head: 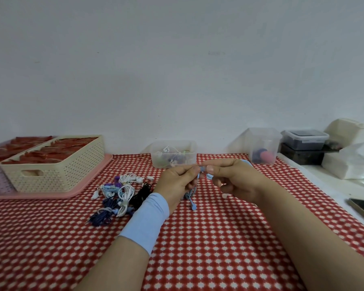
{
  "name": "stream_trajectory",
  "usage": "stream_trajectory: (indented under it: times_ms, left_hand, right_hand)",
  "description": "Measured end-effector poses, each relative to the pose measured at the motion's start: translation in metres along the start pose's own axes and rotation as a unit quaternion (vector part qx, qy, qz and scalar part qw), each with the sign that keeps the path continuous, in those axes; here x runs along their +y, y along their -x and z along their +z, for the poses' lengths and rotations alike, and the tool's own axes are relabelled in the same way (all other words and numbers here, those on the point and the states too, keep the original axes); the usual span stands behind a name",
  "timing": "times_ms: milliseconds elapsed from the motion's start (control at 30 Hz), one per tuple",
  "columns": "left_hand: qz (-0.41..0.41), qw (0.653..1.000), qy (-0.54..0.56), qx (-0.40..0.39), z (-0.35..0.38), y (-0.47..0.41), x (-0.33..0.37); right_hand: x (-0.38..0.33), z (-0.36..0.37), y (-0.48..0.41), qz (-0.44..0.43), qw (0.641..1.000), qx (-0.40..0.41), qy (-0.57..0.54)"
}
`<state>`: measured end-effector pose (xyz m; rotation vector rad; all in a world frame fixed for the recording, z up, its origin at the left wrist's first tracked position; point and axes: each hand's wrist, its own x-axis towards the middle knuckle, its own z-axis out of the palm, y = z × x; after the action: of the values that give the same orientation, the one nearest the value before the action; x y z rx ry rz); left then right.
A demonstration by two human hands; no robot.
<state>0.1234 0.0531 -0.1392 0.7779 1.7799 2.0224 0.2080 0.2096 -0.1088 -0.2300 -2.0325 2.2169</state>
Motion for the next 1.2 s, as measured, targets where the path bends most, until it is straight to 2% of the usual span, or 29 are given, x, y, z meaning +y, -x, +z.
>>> stream_trajectory:
  times_ms: [400, 533, 800, 1033, 1200]
  left_hand:
    - [-0.026, 0.997, 0.061, -0.04, 0.0016, 0.0033, 0.0013]
    - [-0.014, 0.999, 0.019, -0.047, -0.0015, 0.0026, 0.0013]
    - [-0.006, 0.999, 0.002, -0.052, -0.0021, 0.0023, -0.0003]
    - [-0.007, 0.997, -0.073, -0.023, -0.0051, -0.0017, -0.0051]
    - [-0.016, 0.998, -0.059, 0.021, -0.0005, -0.0038, -0.0065]
  right_hand:
    - [0.0024, -0.0059, -0.0009, 0.035, 0.998, -0.044, 0.027]
    - [0.0024, -0.0046, 0.0001, 0.032, 0.998, -0.022, 0.046]
    - [0.0003, -0.0077, 0.0027, 0.039, 0.997, -0.043, 0.051]
    - [0.0028, -0.0049, 0.0011, 0.053, 0.994, -0.009, 0.091]
    - [0.0024, 0.0014, 0.0037, -0.012, 0.995, 0.043, 0.092]
